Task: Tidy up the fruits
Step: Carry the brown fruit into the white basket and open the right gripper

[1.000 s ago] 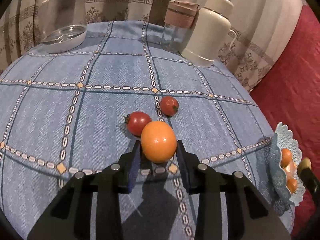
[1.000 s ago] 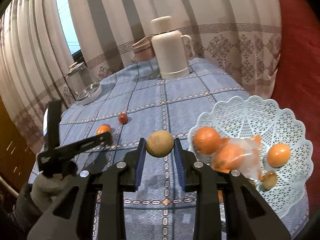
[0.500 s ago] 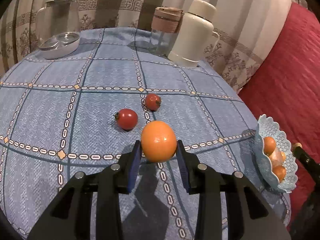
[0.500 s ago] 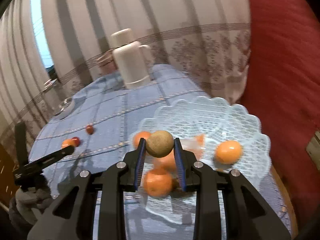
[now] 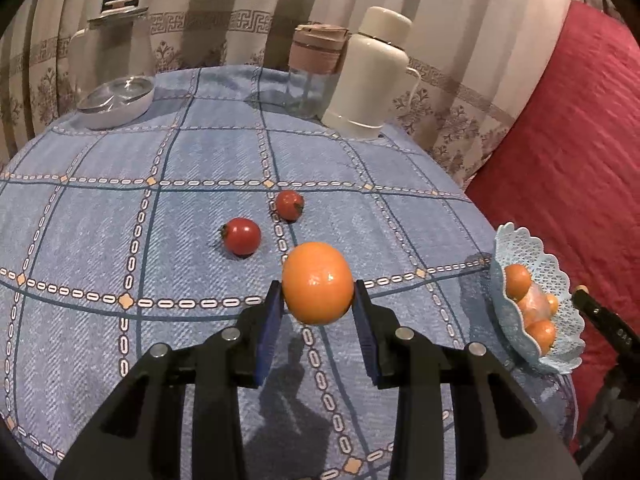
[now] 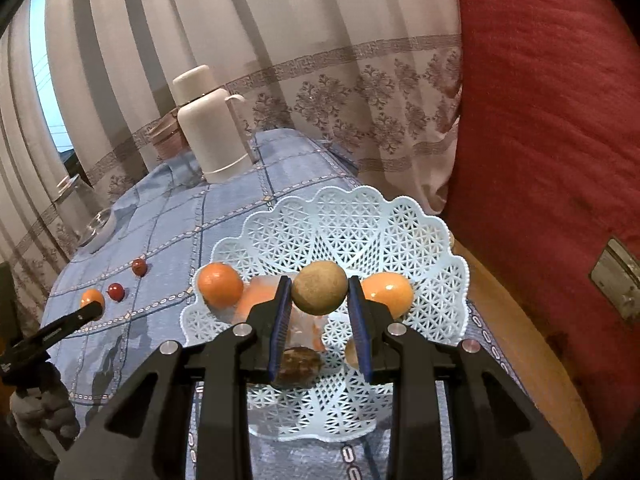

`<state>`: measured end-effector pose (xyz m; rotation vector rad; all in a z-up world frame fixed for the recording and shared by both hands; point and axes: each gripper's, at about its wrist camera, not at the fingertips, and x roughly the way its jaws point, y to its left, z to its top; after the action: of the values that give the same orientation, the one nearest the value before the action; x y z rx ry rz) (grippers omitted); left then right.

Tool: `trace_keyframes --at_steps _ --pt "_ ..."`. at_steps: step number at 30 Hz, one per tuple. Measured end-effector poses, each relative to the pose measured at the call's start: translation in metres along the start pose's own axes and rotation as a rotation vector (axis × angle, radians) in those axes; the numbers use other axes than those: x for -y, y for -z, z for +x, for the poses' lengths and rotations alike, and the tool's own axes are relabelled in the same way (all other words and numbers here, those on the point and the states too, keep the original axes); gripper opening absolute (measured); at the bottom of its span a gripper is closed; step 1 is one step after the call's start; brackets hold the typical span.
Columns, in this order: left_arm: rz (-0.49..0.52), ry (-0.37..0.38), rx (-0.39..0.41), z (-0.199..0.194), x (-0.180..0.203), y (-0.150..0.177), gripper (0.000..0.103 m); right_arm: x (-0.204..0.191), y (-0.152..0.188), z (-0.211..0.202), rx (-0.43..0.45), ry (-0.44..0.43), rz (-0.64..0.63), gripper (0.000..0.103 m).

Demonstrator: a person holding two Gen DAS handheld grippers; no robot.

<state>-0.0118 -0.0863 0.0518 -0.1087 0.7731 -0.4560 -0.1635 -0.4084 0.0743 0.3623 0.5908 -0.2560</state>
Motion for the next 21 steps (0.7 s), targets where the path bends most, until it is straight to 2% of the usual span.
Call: trace_keyframes --at_steps 7,9,10,11,12,21 --pt "0.016 0.014 0.01 -0.005 0.008 -0.003 0.035 -0.002 0.003 0.006 -0.026 -0.004 -0.004 0.029" --pt "0.017 0.016 0.011 -0.005 0.009 -0.003 0.035 -0.002 0.004 0.007 -0.037 -0.011 -0.001 0.032" --pt "0.017 0.017 0.012 -0.005 0.009 -0.004 0.035 -0.001 0.004 0.008 -0.039 -0.012 0.001 0.036" --pt "0.018 0.018 0.012 -0.006 0.01 -0.004 0.035 -0.001 0.004 0.007 -0.036 -0.008 0.007 0.049" --pt "0.02 0.02 0.012 -0.006 0.011 -0.004 0.035 0.001 0.003 0.006 -0.027 -0.006 0.022 0.058" --pt "0.068 0.054 0.021 -0.009 0.032 -0.007 0.035 0.016 -0.005 -0.011 0.044 0.012 0.088 0.058"
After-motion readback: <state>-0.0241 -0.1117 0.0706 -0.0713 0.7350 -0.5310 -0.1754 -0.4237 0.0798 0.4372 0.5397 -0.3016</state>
